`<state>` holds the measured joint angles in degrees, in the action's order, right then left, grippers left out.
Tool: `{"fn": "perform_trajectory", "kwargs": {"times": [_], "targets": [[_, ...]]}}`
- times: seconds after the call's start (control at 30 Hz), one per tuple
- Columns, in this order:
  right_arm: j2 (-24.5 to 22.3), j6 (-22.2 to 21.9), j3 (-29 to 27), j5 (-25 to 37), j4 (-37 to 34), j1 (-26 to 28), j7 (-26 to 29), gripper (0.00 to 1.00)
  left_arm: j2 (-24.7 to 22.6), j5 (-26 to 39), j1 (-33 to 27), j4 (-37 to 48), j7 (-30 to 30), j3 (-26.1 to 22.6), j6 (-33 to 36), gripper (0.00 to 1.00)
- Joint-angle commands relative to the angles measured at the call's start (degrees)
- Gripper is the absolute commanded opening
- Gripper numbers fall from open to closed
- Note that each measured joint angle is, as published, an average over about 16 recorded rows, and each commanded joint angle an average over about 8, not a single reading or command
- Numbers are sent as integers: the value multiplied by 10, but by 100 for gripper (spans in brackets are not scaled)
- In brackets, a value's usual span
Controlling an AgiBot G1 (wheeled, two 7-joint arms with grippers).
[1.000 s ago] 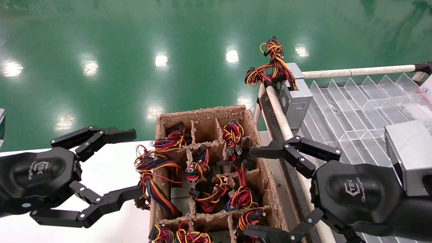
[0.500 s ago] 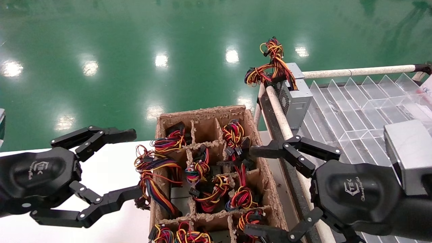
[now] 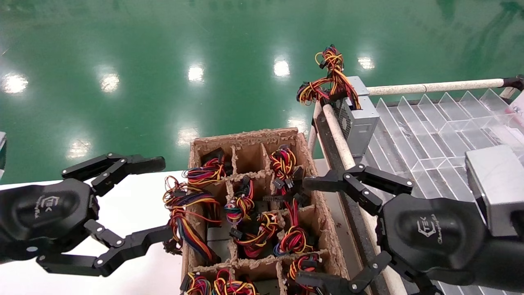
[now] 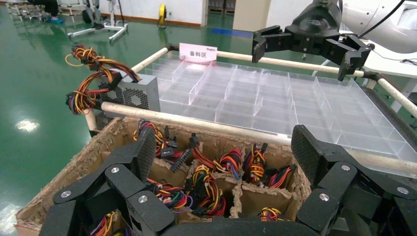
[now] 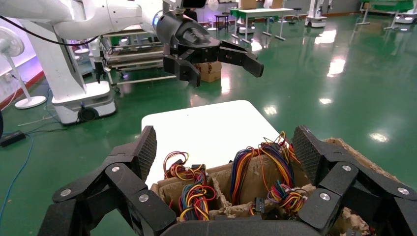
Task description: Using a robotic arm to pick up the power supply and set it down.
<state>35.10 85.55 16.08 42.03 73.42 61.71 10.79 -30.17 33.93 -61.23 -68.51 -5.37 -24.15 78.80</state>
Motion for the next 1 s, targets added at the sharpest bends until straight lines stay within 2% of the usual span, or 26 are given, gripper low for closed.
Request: {"fn": "perform_trajectory", "kwargs": {"times": [0.03,1.0], "targets": [[0,0,0,0,0,0,0,100,0,0,0,0,0,0,0,100],[0,0,0,0,0,0,0,100,0,0,0,0,0,0,0,100]]}}
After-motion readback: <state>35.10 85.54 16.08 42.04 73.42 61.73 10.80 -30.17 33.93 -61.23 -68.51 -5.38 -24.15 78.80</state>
